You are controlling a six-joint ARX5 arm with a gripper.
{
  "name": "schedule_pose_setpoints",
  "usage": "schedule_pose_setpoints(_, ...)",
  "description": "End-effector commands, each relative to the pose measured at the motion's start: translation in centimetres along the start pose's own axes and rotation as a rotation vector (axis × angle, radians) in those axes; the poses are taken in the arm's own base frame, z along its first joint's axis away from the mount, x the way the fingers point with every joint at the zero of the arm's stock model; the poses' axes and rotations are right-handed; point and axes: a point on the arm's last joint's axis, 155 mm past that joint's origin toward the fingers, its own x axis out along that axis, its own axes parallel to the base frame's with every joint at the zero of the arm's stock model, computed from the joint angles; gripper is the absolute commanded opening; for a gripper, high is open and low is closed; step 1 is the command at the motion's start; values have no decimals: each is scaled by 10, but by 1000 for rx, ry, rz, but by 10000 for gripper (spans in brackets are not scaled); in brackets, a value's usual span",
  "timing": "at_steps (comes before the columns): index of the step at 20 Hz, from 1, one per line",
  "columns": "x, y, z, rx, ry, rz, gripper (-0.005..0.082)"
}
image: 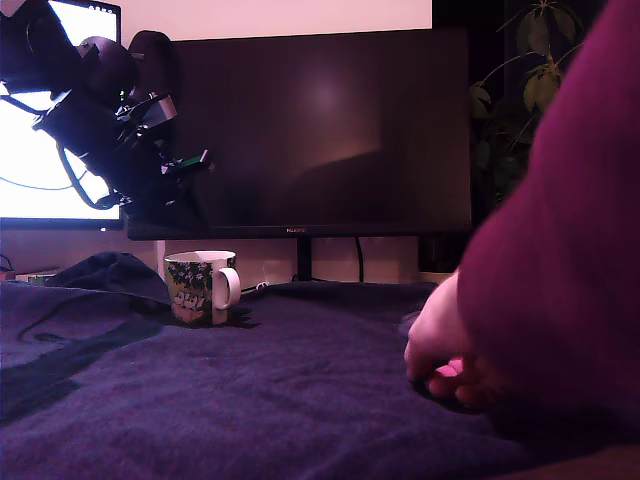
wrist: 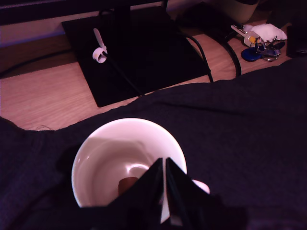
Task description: Pick up the coffee capsules on the table and drop them inside the coffee cup
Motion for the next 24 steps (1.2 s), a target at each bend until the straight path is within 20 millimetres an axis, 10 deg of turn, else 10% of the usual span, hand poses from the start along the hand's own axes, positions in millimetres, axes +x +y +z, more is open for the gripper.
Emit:
schedule_pose_setpoints(1,6,1,-4,3,8,-5,-20)
schedule_pose_setpoints(17,0,-26,-13,30,48,-140,-20)
schedule_pose_setpoints(24,-35,-48,22,96,-32,-171,-20)
